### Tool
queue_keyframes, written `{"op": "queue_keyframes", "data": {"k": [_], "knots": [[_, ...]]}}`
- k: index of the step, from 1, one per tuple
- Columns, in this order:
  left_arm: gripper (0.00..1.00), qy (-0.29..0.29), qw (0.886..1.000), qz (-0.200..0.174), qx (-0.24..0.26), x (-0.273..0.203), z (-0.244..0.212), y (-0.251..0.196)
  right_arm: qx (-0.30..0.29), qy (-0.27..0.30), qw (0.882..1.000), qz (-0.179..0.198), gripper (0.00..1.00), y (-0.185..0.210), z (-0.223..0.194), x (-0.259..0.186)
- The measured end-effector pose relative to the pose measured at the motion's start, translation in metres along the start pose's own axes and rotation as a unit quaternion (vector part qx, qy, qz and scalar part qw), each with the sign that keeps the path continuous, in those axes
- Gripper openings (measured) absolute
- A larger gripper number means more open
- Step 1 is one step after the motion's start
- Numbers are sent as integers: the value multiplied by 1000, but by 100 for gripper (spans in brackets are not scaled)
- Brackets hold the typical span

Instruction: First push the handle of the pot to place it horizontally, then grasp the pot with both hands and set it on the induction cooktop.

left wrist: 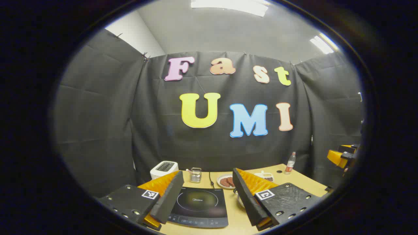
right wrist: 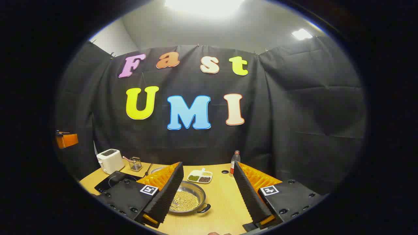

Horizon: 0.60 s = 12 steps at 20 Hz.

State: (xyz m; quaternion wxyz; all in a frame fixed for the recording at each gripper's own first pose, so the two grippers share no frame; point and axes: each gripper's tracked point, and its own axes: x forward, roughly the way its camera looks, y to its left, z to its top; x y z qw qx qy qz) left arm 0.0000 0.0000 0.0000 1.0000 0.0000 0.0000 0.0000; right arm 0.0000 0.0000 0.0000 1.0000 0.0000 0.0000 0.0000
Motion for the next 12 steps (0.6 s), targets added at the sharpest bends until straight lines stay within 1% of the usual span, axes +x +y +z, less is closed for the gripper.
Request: {"op": "queue_keyframes", "data": {"k": [1, 2, 3, 7, 10, 11, 12], "knots": [[91, 0, 1000, -3, 4, 0, 0, -2, 0, 0, 1000, 1, 98, 0, -1, -1], [87, 1, 1000, -8, 8, 0, -1, -7, 0, 1, 1000, 1, 98, 1, -2, -1], [91, 2, 1000, -12, 11, -2, -1, -12, -1, 4, 1000, 2, 98, 2, -4, -2], [91, 9, 1000, -27, -5, -2, -8, -23, 7, 12, 1000, 7, 97, 4, -5, -4], [91, 10, 999, -30, 3, -2, -13, -22, 7, 16, 1000, 10, 97, 6, -7, -5], [87, 11, 999, -30, 7, -2, -14, -22, 5, 17, 1000, 10, 98, 7, -9, -5], [91, 13, 999, -30, 8, -3, -17, -22, 3, 19, 1000, 10, 97, 6, -10, -6]]}}
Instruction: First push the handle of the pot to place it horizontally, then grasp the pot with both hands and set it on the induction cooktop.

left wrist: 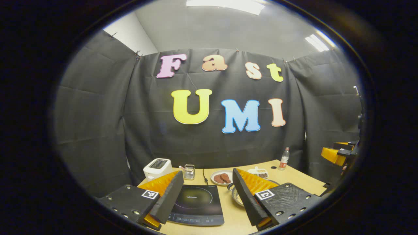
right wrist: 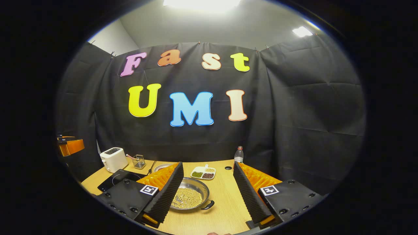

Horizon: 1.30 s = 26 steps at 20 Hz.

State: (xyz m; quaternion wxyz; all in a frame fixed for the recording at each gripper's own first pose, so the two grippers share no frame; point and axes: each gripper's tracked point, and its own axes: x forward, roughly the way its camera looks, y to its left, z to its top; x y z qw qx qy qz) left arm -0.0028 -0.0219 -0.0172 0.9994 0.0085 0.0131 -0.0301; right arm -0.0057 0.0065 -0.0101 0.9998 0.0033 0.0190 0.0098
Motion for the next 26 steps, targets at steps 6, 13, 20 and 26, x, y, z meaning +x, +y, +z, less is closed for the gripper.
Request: {"op": "queue_keyframes", "data": {"k": [6, 13, 20, 26], "knots": [[87, 16, 1000, 6, -12, -2, -19, 2, -10, 20, 1000, 11, 97, 7, -13, -2], [87, 28, 999, 21, -26, -6, -33, 13, -36, 67, 996, 52, 98, 31, -34, 3], [91, 30, 998, 41, -32, -20, -46, 36, -84, 121, 982, 115, 33, 65, -49, 10], [91, 31, 997, 62, -36, -29, -48, 56, -84, 200, 959, 183, 3, 95, -86, 6]]}}
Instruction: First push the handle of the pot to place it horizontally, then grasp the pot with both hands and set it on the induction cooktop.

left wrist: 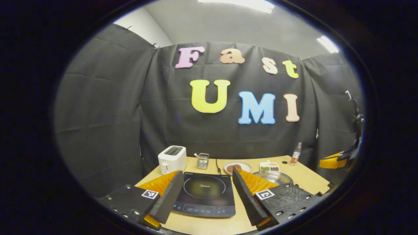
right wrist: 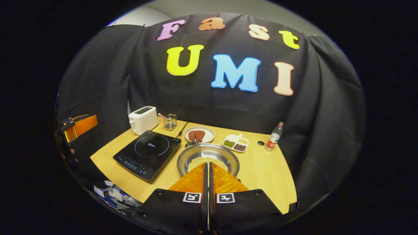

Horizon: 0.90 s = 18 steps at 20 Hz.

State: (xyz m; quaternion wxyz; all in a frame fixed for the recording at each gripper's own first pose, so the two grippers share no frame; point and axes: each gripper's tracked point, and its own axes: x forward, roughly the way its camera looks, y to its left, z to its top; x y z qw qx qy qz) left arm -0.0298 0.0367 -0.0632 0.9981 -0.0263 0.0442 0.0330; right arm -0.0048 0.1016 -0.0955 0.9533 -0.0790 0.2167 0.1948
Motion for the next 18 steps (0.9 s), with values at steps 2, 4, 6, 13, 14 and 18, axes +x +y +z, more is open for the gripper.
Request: {"op": "queue_keyframes", "data": {"k": [2, 4, 6, 13, 14, 18], "knots": [[87, 9, 1000, 4, -3, 1, -5, 1, 8, 57, 998, 36, 2, 11, -22, 4], [87, 17, 1000, 5, -4, 3, -9, -3, 6, 93, 994, 49, 0, 8, -37, 14], [87, 26, 1000, 4, 0, 9, -13, -11, -1, 128, 990, 59, 2, 3, -55, 20], [91, 37, 999, 32, 24, 23, 0, -26, 59, 237, 964, 103, 1, -19, -111, 61], [87, 39, 998, 37, 26, 25, 0, -29, 60, 243, 963, 103, 2, -26, -115, 69], [87, 53, 996, 61, 31, 34, -1, -42, 52, 273, 955, 100, 2, -54, -137, 99]]}}
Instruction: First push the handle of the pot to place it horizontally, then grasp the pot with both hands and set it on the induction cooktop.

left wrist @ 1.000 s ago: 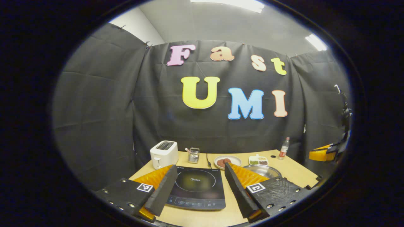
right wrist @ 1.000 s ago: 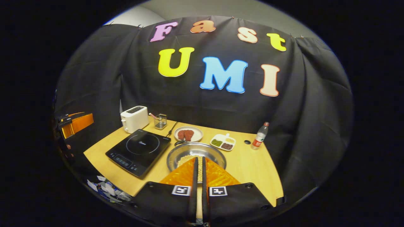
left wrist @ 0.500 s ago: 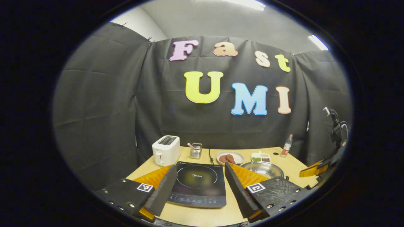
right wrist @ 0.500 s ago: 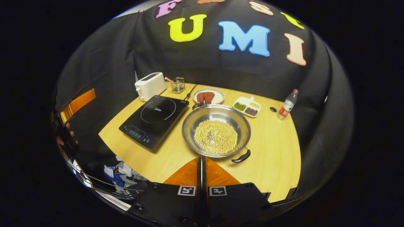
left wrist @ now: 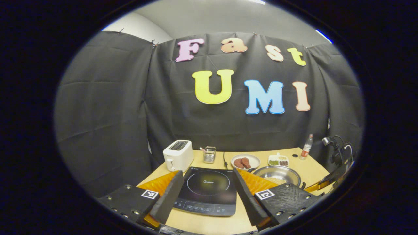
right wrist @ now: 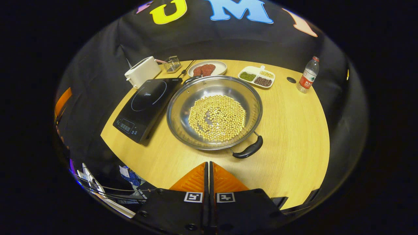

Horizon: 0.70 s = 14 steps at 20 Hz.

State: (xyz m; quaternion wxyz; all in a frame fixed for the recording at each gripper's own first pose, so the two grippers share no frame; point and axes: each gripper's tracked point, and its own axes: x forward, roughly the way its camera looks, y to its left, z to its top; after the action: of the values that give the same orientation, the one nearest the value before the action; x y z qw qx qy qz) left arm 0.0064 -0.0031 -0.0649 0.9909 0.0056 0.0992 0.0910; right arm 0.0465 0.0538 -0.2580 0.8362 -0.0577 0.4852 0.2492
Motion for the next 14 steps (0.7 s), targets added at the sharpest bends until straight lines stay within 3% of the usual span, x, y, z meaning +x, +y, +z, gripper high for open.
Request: {"op": "queue_keyframes", "data": {"k": [7, 8, 10, 14], "knots": [[87, 30, 999, 32, -21, -10, -11, -30, -52, 38, 998, 28, 2, -13, -10, 45], [91, 34, 999, 37, -19, -12, -13, -33, -59, 44, 997, 28, 2, -15, -11, 49], [87, 40, 998, 44, -14, -17, -17, -40, -65, 50, 996, 28, 2, -20, -11, 55], [87, 48, 997, 61, -5, -23, -24, -52, -74, 38, 996, 30, 1, -31, -5, 63]]}}
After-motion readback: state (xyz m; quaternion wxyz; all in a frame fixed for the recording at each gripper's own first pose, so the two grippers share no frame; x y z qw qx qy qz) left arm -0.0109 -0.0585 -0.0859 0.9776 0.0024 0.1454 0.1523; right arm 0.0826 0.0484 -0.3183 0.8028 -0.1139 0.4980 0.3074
